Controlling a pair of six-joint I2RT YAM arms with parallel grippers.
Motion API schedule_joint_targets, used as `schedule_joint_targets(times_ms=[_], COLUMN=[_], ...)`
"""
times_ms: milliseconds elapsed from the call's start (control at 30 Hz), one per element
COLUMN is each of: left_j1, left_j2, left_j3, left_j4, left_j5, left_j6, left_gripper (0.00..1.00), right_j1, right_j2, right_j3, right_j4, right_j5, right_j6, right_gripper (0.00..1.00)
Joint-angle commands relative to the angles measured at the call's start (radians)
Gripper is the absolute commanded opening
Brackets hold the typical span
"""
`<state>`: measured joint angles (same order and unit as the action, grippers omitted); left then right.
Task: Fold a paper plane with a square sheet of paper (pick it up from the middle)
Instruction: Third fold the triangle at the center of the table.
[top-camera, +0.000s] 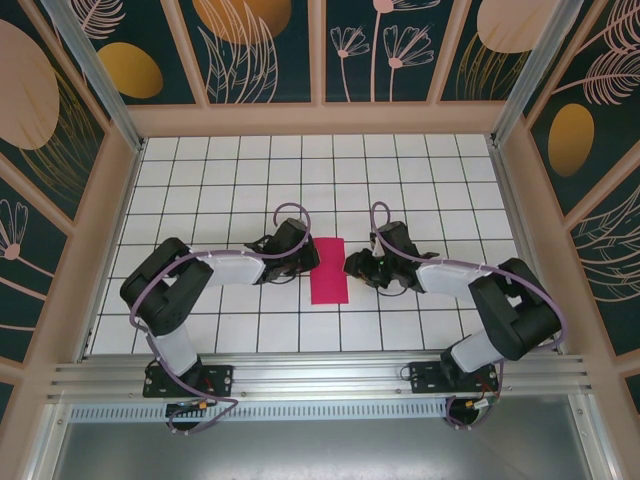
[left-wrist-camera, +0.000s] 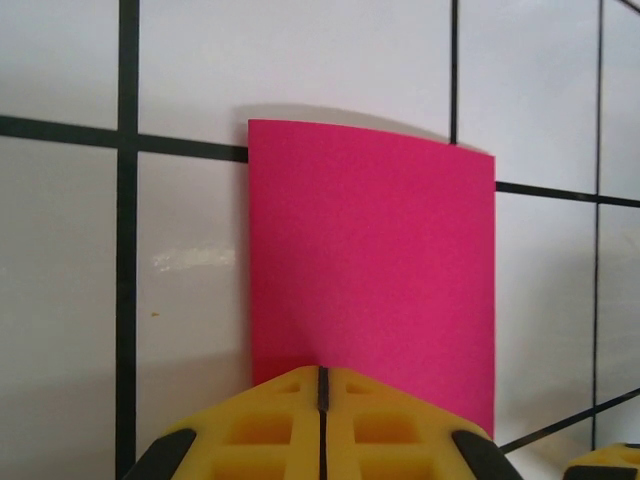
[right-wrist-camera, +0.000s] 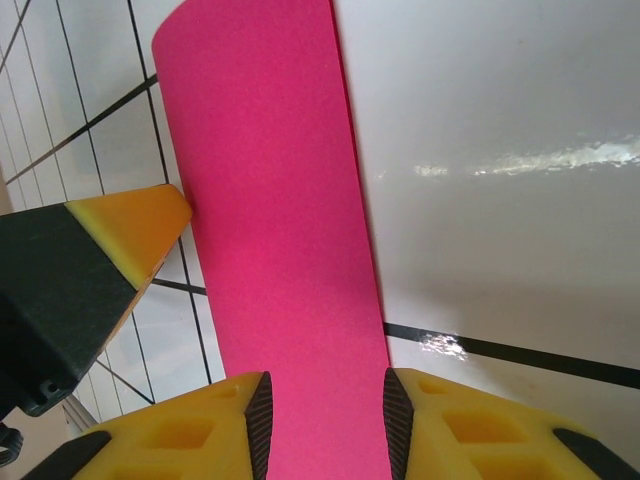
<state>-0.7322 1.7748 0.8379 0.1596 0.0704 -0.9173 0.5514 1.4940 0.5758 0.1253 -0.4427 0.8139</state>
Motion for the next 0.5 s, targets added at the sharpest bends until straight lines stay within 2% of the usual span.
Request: schedule_joint_targets(times_ms=[0, 467], left_j1=[-0.002, -0.002], left_j2=[0.019, 0.030], left_j3=[0.004, -0.020], left_j4=[-0.004, -0.037], left_j5=[-0.014, -0.043], left_j6=[0.001, 0.023], left_gripper=[0.09, 0.08], right_j1=[0.002, 0.001], right_j2=[0.026, 0.086], right_j3=[0.021, 0.038], right_j4=[0.020, 0.063], right_j5=[-0.025, -0.067], right_j6=[-0.025, -0.027], right_gripper=[0.39, 0.40])
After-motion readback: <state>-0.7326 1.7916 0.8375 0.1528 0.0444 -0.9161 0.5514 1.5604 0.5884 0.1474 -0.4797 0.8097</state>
